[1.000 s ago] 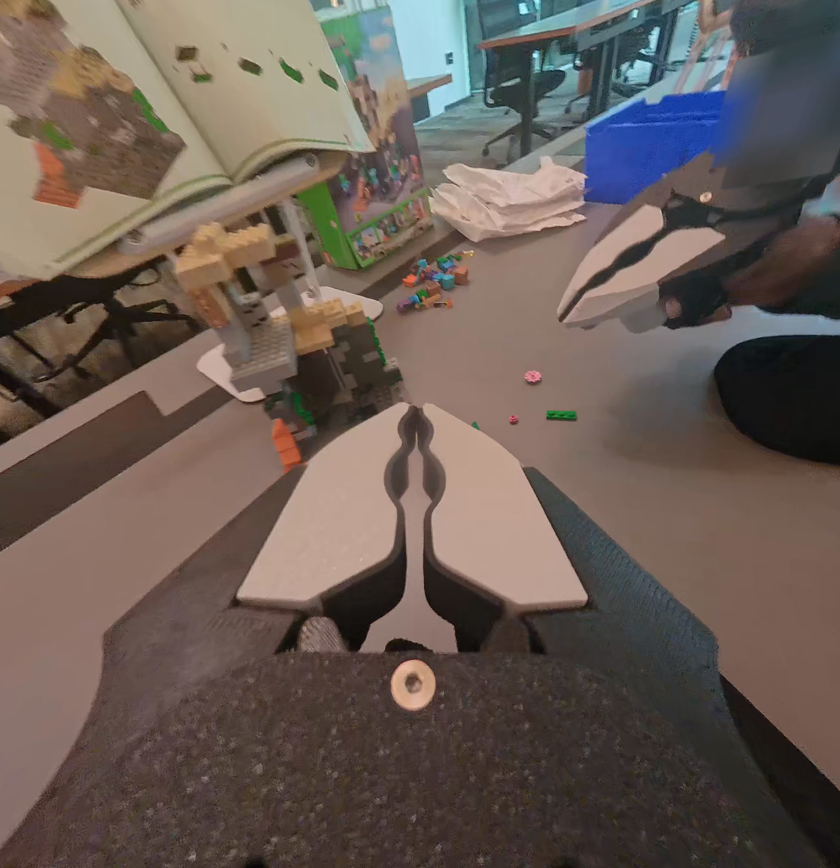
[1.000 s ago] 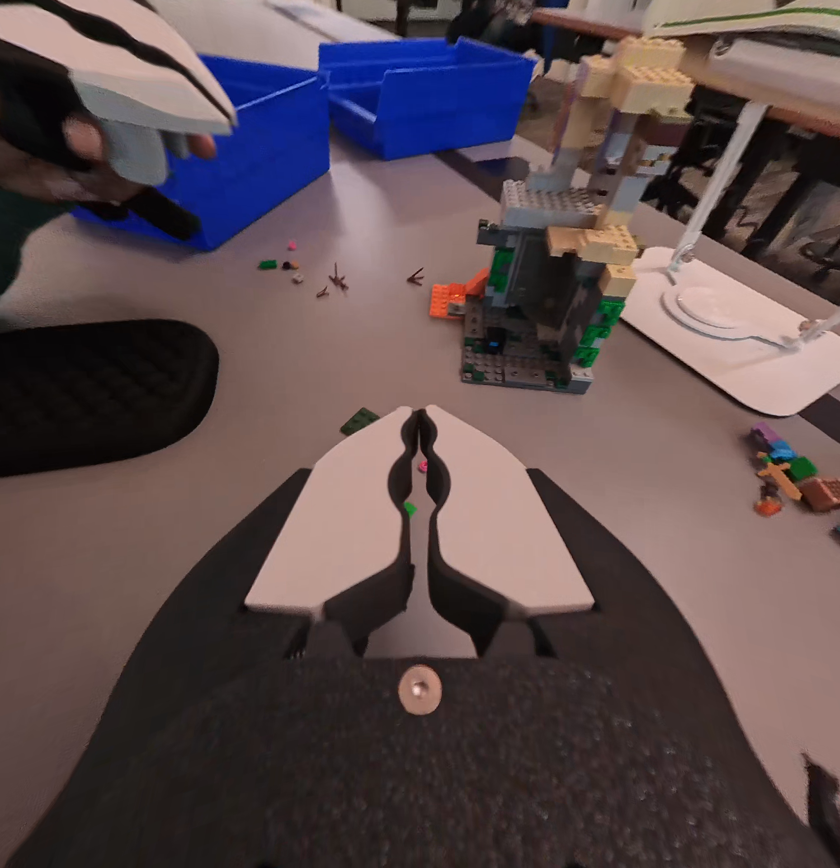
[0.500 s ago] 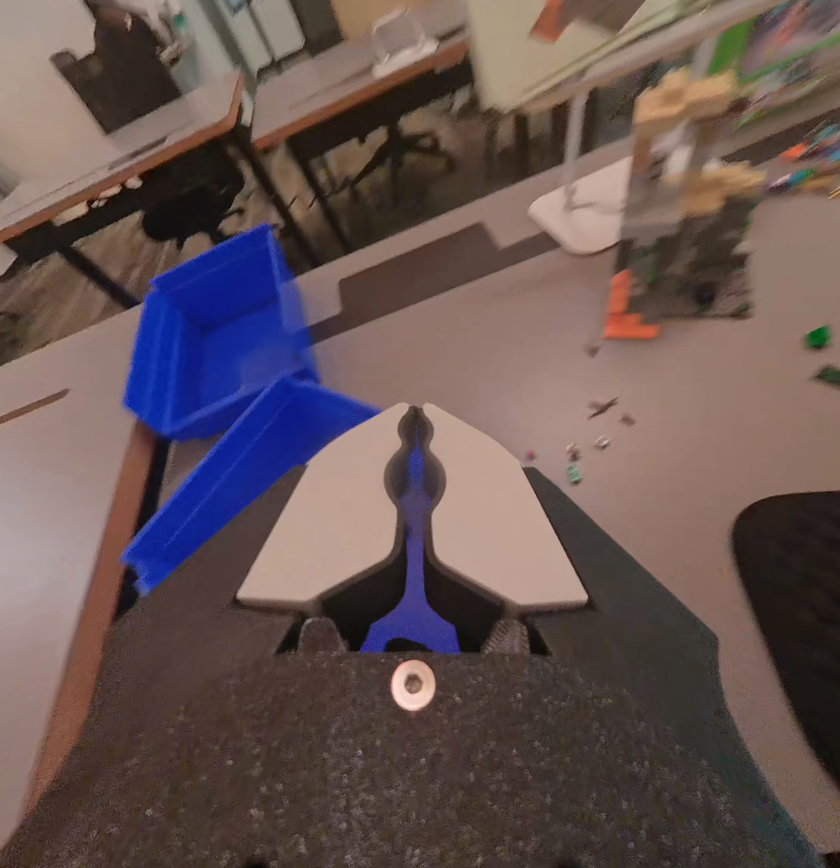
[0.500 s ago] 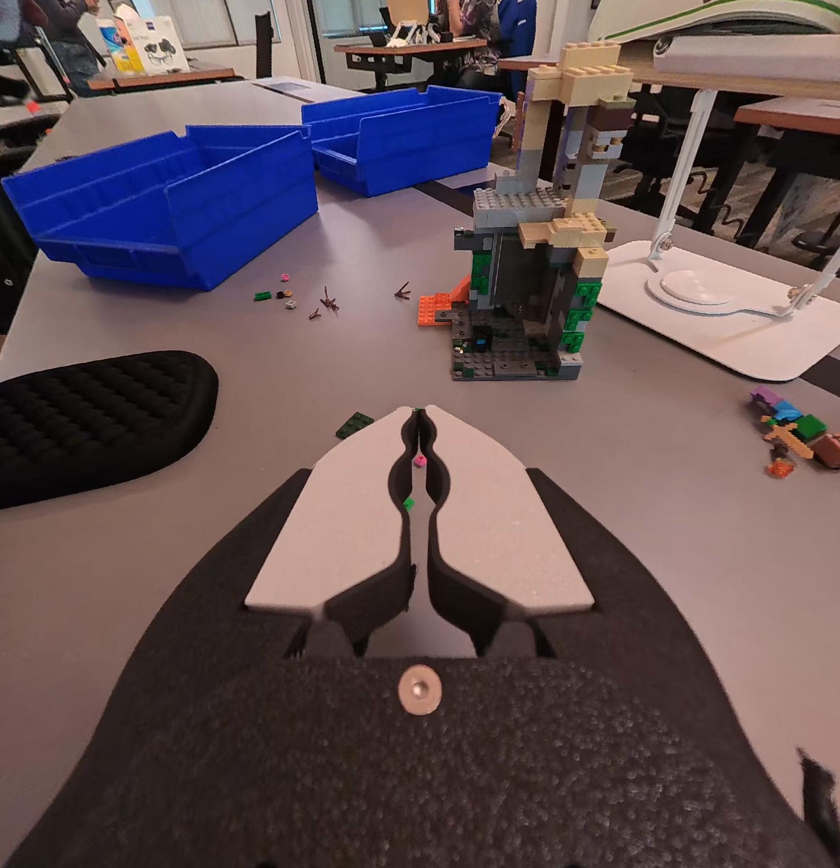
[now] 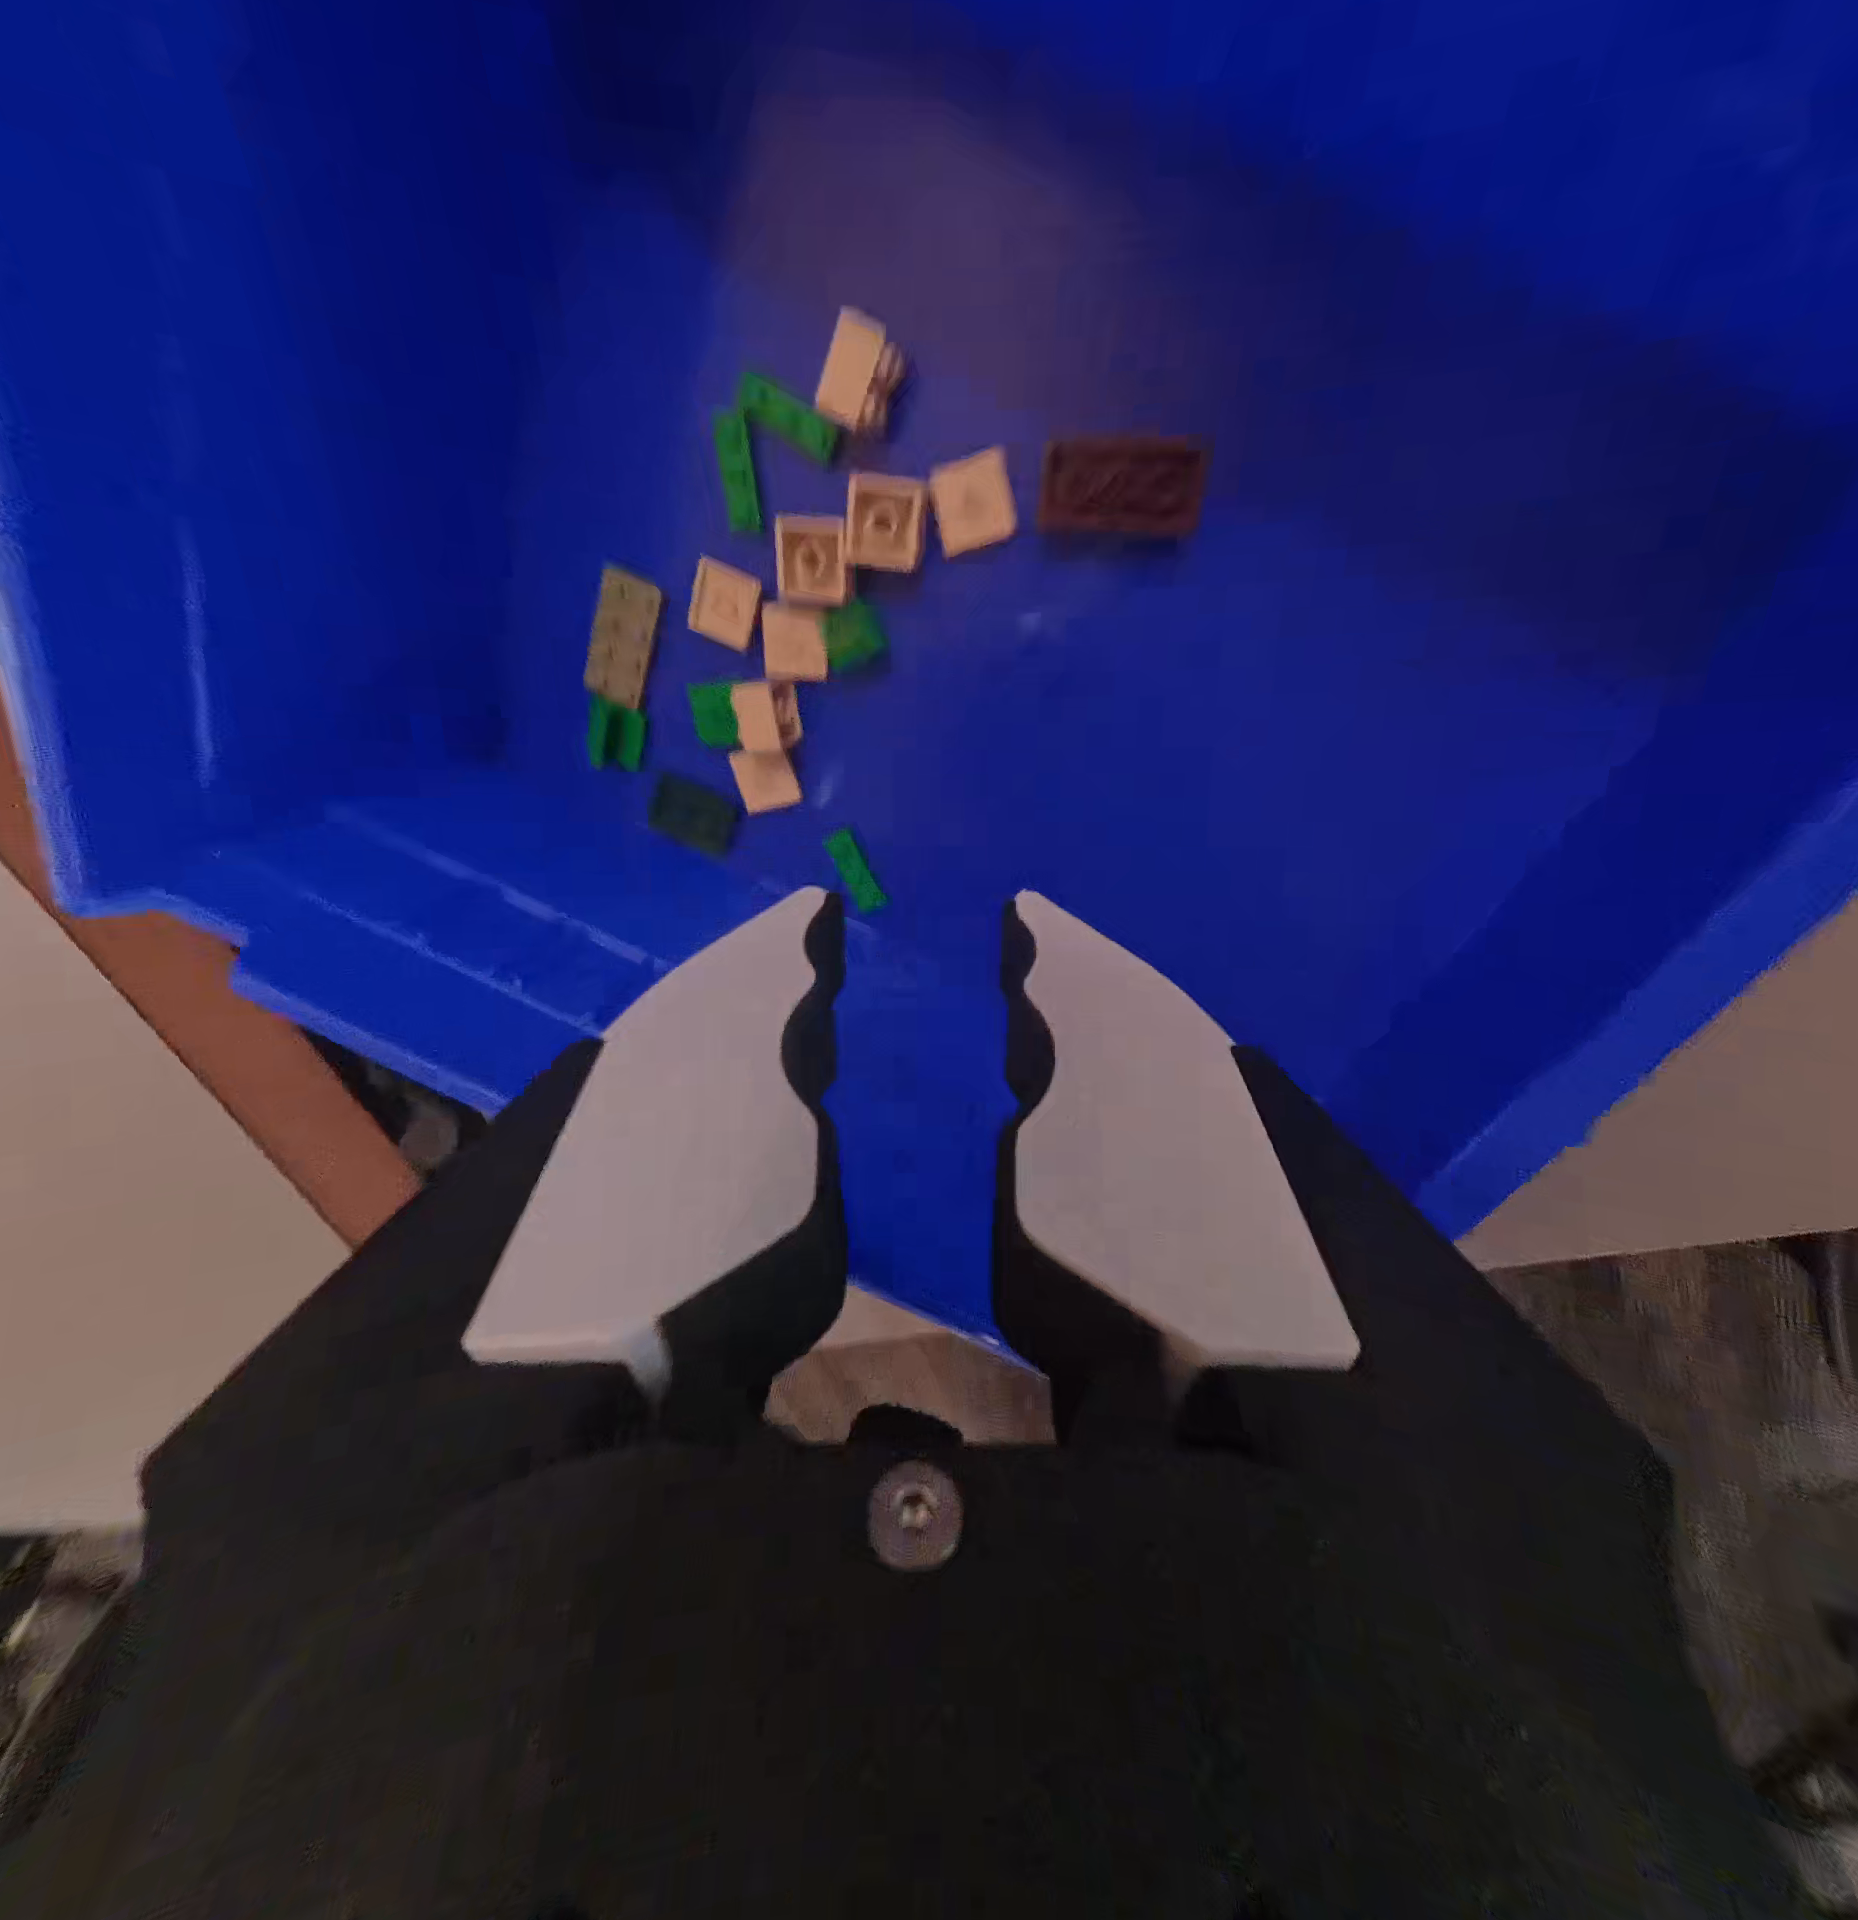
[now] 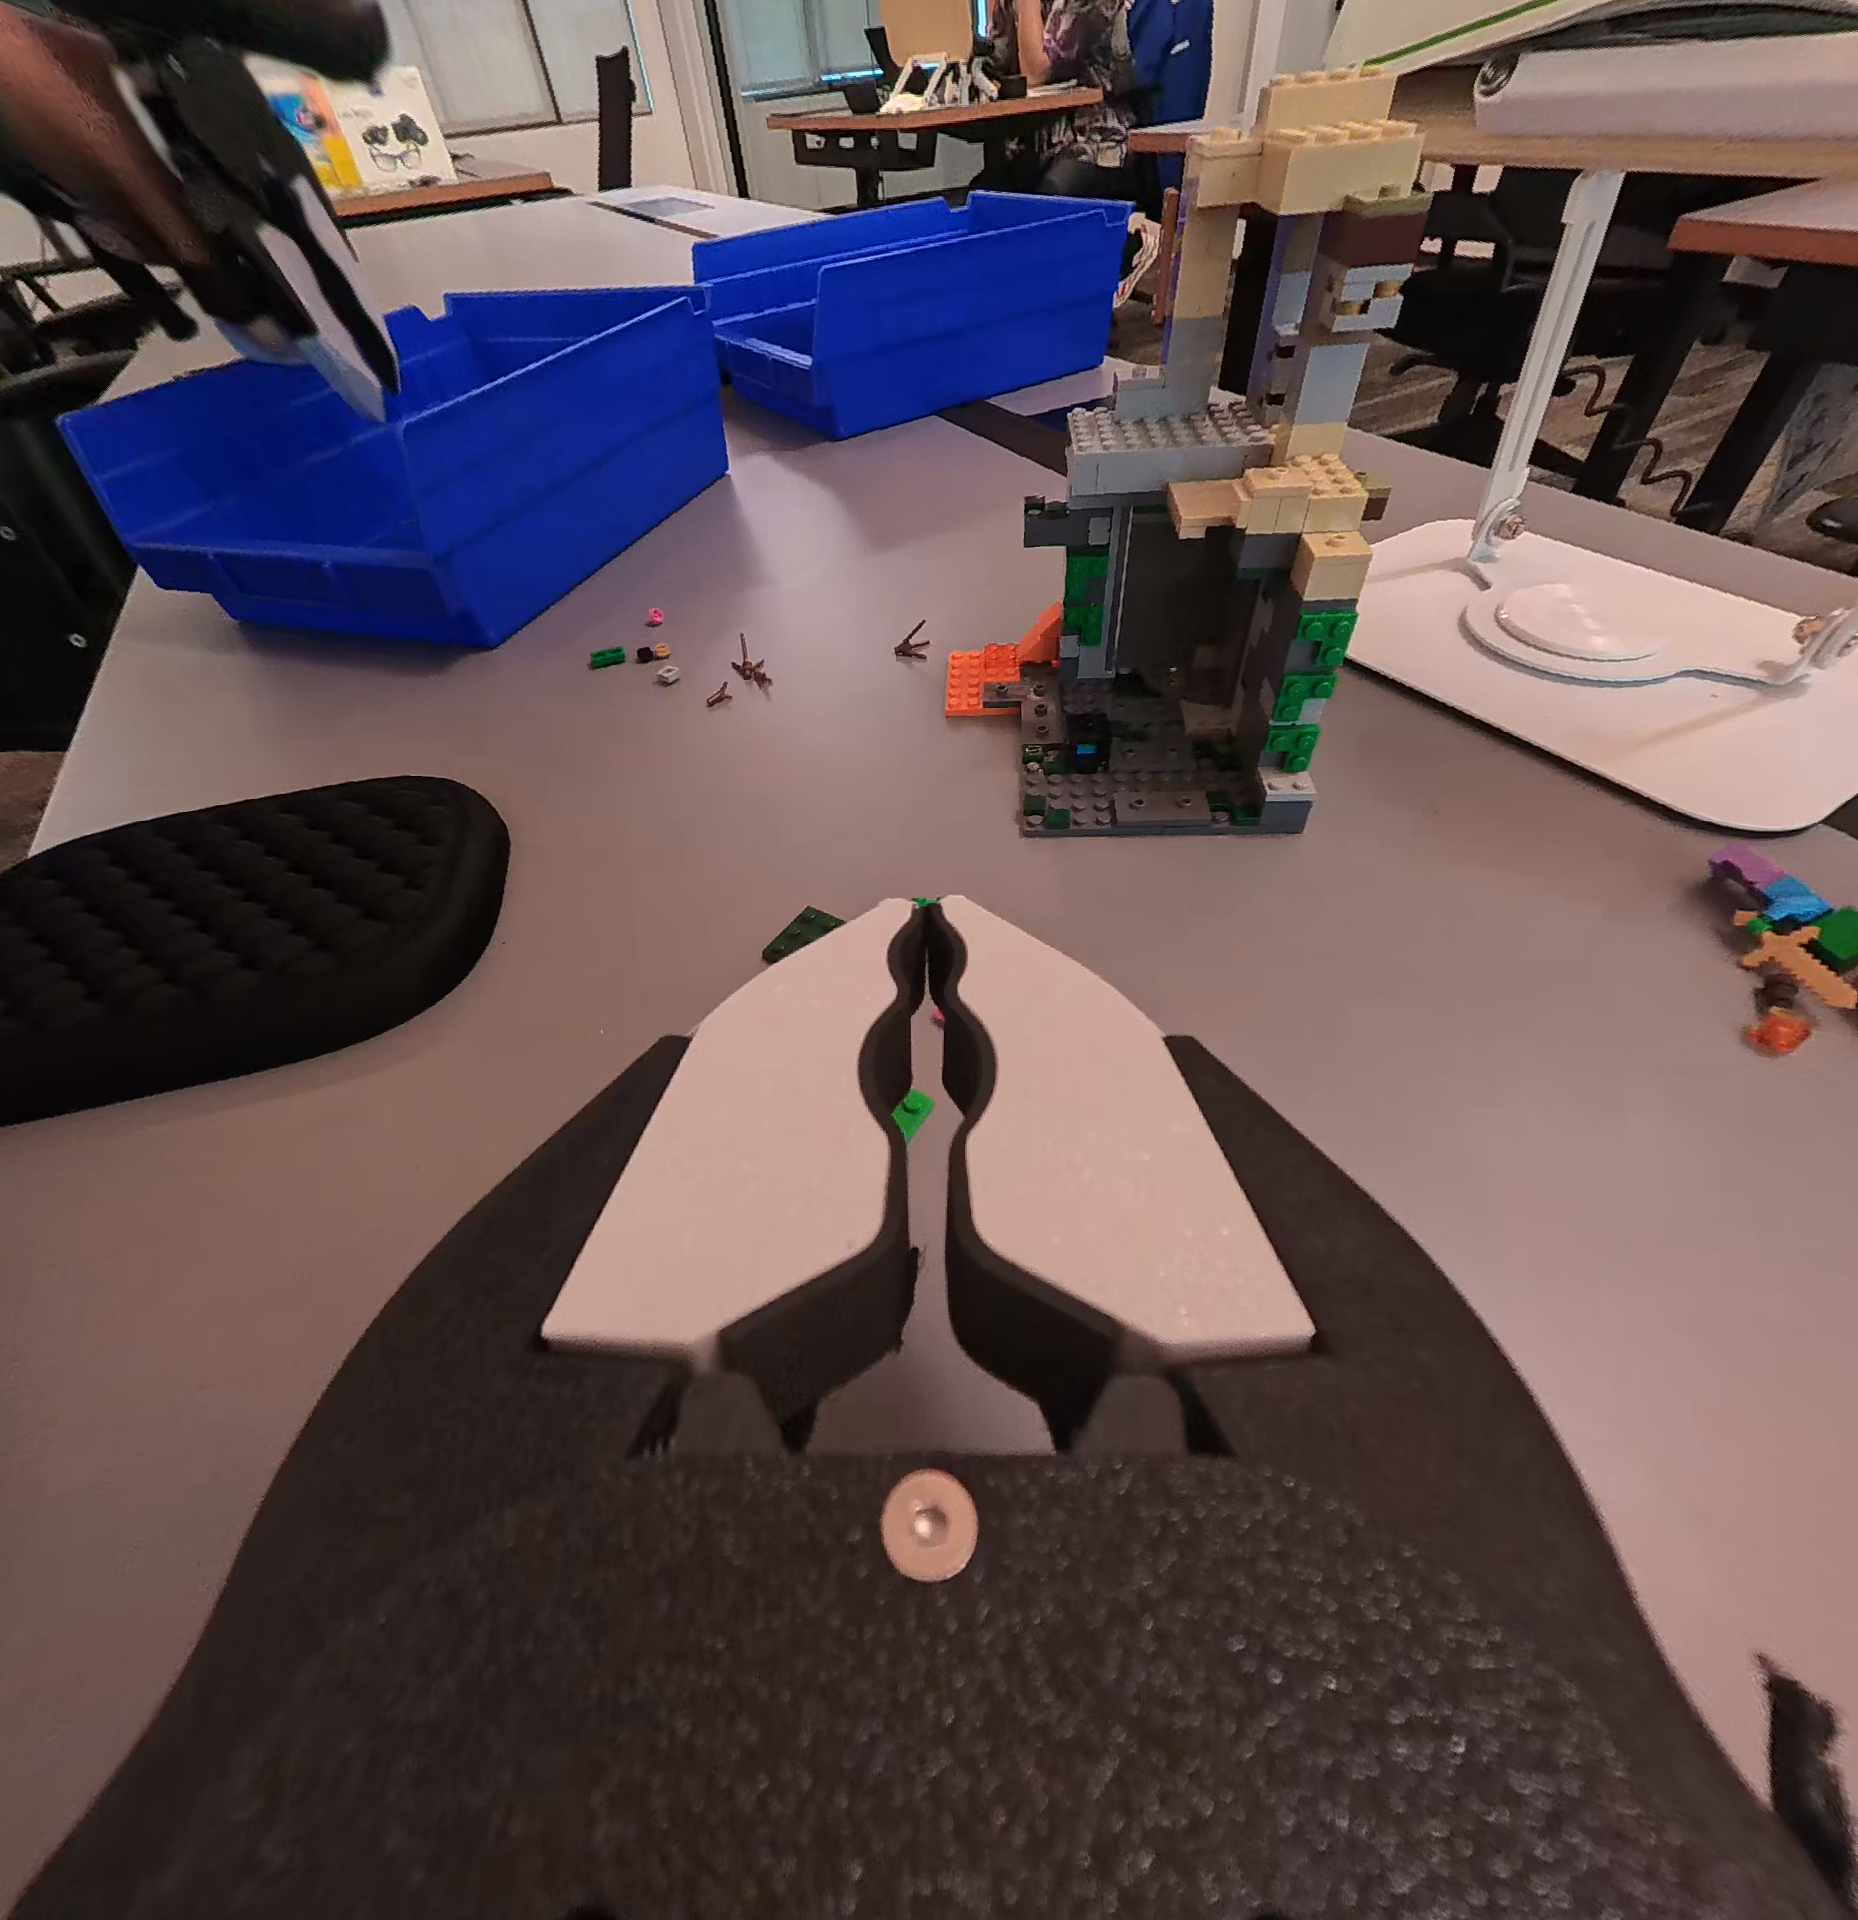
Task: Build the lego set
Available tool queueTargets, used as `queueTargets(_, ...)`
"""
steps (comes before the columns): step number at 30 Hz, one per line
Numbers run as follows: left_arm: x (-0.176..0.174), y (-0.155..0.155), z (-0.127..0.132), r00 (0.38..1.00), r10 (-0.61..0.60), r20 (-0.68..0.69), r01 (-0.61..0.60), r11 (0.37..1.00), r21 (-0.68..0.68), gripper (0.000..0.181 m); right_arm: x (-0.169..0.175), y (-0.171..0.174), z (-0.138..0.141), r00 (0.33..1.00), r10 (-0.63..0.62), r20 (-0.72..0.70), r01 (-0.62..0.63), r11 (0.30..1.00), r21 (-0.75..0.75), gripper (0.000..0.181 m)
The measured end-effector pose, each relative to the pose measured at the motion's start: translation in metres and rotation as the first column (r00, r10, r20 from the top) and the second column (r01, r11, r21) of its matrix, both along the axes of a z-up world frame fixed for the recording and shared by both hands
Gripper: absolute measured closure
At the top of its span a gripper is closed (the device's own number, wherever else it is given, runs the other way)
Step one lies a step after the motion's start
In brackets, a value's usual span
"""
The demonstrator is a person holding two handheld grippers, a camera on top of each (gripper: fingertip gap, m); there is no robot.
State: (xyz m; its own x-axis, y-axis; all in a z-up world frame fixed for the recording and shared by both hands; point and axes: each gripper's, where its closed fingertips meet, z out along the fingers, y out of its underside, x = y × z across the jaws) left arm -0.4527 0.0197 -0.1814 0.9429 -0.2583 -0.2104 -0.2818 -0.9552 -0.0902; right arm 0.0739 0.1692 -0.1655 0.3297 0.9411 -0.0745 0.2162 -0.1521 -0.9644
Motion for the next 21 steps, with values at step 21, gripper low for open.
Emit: queueTargets(21, -0.046, 0.033, -0.070, 0.998, -0.015, -0.055, 0.003, 0.976, -0.218, 0.161, -0.002, -0.004, -0.011, 0.999, 0.035, 0.024, -0.034, 0.999, -0.028, 0.181)
